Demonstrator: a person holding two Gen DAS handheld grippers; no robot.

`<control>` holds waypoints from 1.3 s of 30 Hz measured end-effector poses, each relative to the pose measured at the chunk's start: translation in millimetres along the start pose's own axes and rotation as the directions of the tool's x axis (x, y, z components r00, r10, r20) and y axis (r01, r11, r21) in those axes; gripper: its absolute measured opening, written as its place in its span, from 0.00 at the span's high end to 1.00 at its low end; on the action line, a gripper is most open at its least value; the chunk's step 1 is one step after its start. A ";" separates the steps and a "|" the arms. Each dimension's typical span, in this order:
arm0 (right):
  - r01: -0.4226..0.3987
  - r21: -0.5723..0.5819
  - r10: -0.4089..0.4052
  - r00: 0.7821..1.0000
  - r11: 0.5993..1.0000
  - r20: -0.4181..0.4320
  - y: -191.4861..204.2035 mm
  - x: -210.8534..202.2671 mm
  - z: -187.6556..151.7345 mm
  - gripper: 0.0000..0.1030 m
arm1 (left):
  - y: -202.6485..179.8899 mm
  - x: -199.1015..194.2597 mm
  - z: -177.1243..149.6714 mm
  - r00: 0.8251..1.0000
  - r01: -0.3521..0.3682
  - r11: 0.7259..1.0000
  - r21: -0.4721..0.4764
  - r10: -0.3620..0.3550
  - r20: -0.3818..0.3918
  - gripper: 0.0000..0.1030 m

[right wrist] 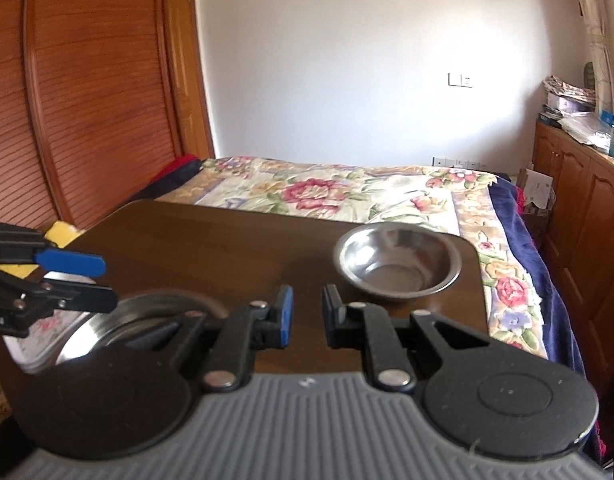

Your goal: Organize plates and bowls

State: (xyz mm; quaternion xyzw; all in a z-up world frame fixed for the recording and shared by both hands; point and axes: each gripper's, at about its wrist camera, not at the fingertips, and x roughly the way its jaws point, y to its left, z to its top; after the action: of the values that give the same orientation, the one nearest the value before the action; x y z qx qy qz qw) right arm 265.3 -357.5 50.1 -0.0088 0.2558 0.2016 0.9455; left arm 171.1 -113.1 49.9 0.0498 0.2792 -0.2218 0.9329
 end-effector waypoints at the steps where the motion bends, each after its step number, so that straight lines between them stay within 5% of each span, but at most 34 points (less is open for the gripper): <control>1: 0.005 0.002 -0.005 1.000 1.000 0.003 -4.0 1.6 1.1 0.82 | -0.2 2.1 3.2 1.000 -0.002 1.000 0.003 0.002 0.003 0.49; 15: 0.096 0.026 -0.096 0.995 0.995 0.022 -62.9 36.4 10.3 0.35 | -6.5 48.5 43.0 0.999 -0.034 0.999 0.027 0.034 0.000 0.25; 18: 0.110 0.027 -0.110 0.994 0.994 0.019 -71.5 44.2 9.8 0.34 | -6.1 57.8 46.2 0.999 -0.043 0.999 0.030 0.043 0.009 0.19; 39: 0.081 0.093 -0.079 0.997 0.992 -0.024 -109.7 79.9 6.9 0.33 | -12.7 126.7 69.3 0.997 -0.012 0.999 0.038 0.015 -0.080 0.18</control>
State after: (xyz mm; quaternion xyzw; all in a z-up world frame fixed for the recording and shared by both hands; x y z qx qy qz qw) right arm 373.9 -427.4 7.7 0.0233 0.2740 0.1512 0.9495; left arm 294.5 -188.4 39.6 0.0778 0.3118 -0.2186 0.9214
